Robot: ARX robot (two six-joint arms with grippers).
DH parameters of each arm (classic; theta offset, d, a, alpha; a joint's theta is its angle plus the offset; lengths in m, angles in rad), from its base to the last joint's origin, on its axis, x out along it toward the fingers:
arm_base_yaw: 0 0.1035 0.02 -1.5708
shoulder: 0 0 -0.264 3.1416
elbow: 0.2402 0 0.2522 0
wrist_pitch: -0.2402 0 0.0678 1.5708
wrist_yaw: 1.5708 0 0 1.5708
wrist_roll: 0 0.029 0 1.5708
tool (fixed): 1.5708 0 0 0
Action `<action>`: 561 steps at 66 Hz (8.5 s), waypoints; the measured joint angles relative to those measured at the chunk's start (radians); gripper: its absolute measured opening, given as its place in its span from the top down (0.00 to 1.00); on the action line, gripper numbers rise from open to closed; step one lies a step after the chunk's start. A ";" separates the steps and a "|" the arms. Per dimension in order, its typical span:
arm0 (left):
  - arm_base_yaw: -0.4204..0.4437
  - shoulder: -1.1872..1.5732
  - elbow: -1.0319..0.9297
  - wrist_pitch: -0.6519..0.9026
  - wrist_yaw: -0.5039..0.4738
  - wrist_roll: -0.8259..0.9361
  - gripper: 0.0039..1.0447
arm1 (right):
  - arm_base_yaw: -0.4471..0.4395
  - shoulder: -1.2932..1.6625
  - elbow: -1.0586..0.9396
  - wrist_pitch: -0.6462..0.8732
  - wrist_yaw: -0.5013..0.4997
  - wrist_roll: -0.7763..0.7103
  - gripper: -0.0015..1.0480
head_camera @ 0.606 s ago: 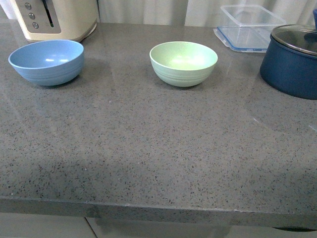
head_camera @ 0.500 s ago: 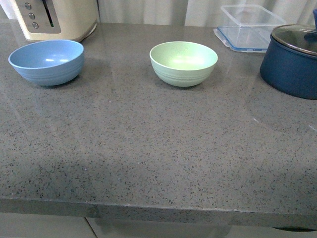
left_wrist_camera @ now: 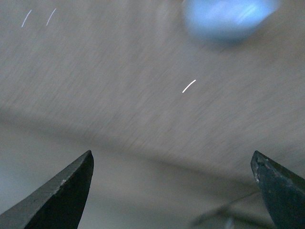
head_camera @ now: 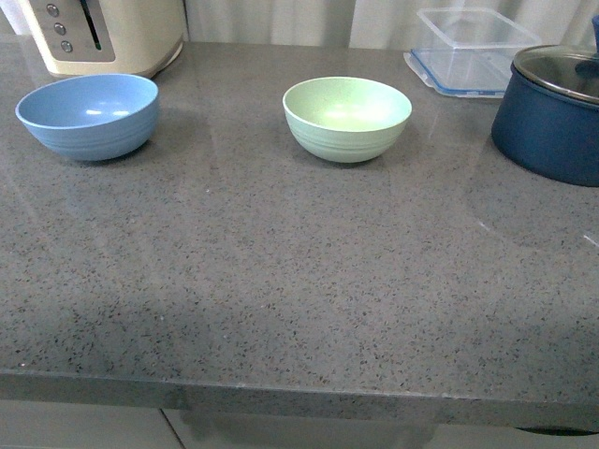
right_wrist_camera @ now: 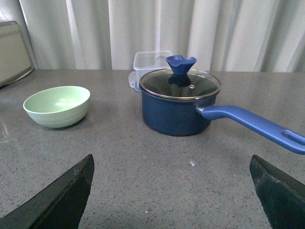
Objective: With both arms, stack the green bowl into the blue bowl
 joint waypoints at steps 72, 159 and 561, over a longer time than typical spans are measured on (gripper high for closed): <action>0.120 1.530 1.159 0.188 0.119 -0.046 0.06 | 0.000 -0.001 0.000 -0.001 -0.001 0.000 0.10; 0.089 1.801 1.494 0.005 0.234 0.081 0.94 | 0.000 -0.001 0.000 -0.001 -0.001 0.000 0.10; 0.054 -0.363 -0.219 0.452 0.429 0.190 0.92 | 0.000 -0.001 0.000 -0.001 -0.001 0.000 0.10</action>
